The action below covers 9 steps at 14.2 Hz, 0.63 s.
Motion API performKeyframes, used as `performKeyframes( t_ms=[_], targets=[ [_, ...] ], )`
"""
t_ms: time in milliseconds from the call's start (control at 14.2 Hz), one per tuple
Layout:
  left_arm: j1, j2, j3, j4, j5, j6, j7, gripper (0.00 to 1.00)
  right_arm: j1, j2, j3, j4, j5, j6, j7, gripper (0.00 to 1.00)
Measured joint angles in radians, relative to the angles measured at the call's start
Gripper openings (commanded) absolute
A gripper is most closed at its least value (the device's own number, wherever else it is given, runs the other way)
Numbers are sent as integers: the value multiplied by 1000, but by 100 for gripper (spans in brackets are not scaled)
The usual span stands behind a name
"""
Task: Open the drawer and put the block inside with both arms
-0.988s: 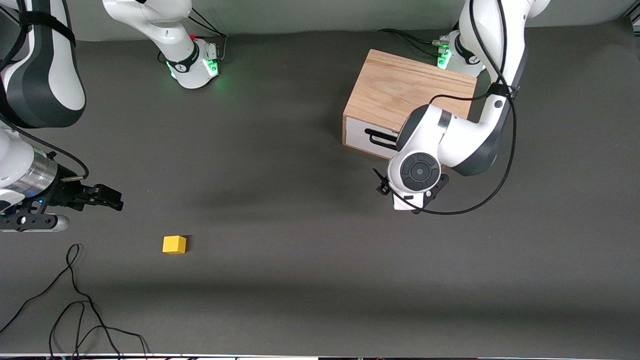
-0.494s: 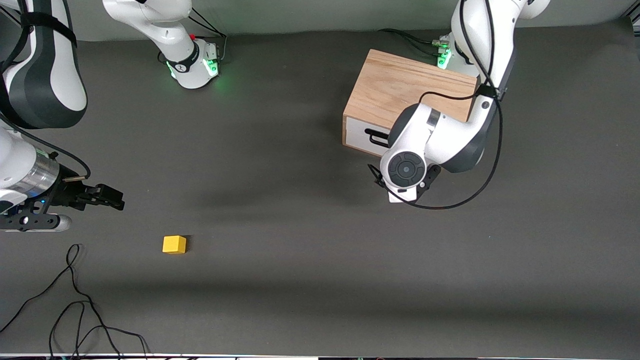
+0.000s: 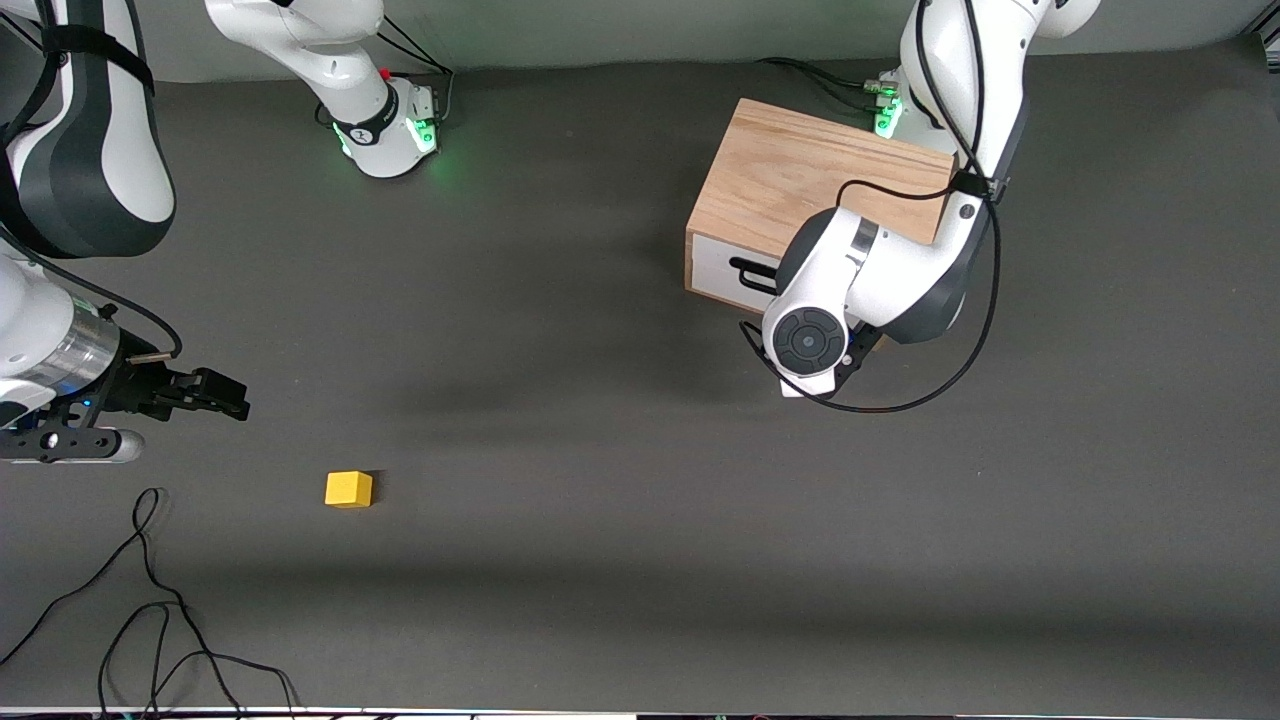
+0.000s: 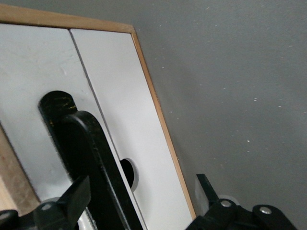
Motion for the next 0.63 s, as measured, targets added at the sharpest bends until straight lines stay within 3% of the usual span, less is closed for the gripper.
performKeyframes(
  t_ms=[635],
  targets=[
    [13,0,15,-26,-39,69,-10,98,0,0,0,-1,0,0,0,100]
  ],
)
